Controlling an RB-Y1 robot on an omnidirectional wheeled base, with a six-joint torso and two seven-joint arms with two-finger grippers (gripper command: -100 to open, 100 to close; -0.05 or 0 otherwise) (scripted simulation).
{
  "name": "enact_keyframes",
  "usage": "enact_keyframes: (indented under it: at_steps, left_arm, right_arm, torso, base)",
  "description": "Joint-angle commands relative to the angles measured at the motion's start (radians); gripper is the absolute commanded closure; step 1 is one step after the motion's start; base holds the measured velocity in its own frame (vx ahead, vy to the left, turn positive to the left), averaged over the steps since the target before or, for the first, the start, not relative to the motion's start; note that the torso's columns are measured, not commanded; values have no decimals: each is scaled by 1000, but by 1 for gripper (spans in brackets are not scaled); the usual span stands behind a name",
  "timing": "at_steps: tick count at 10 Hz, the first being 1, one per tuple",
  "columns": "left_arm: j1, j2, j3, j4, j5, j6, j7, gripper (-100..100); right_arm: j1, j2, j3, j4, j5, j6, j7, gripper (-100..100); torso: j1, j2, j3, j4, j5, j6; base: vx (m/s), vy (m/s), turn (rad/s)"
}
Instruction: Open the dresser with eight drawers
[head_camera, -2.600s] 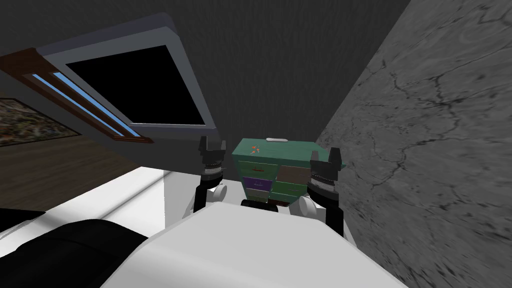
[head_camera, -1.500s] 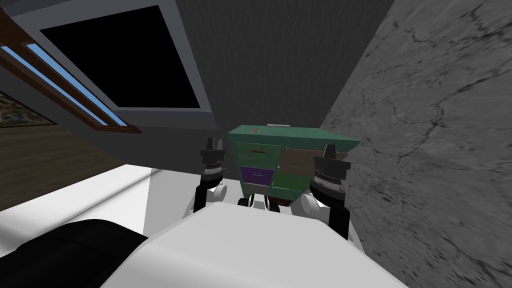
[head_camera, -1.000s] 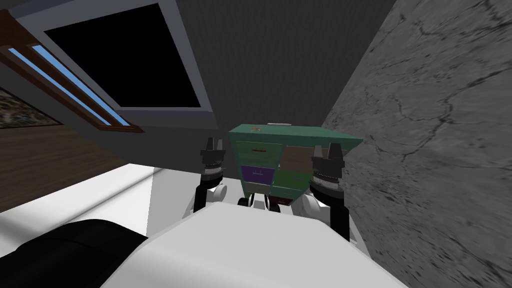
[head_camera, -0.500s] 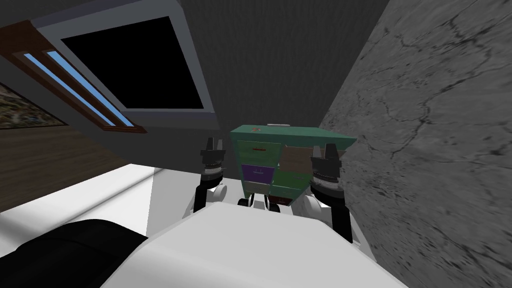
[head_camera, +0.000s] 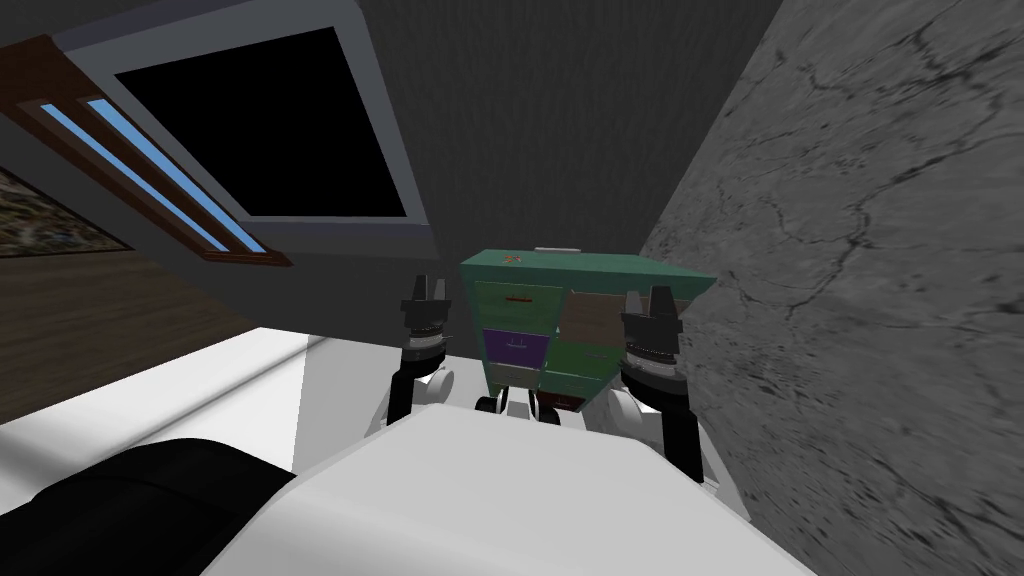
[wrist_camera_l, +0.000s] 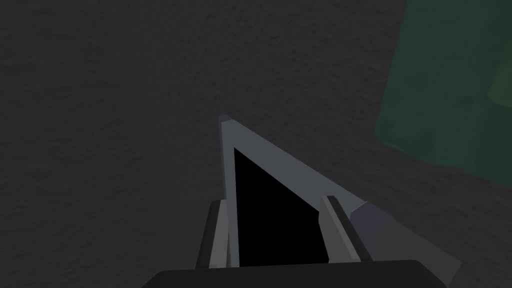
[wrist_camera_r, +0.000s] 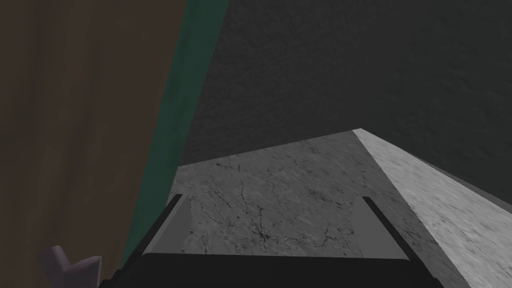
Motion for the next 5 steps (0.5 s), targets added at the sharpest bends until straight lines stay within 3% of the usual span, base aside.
enact_keyframes:
  at_steps: [1,5]
  left_arm:
    - [0,0,0,0,0,0,0,0]
    - [0,0,0,0,0,0,0,0]
  right_arm:
    - [-5,-24,-9,20,39,1,62,-100]
    - [-11,-38,-18,41,80,1,126,-100]
  torso:
    - [0,4,0,7,5,3]
    - [8,9,3,9,7,-1]
  base:
    - [-24,62,-65]
    - [-23,55,-27]
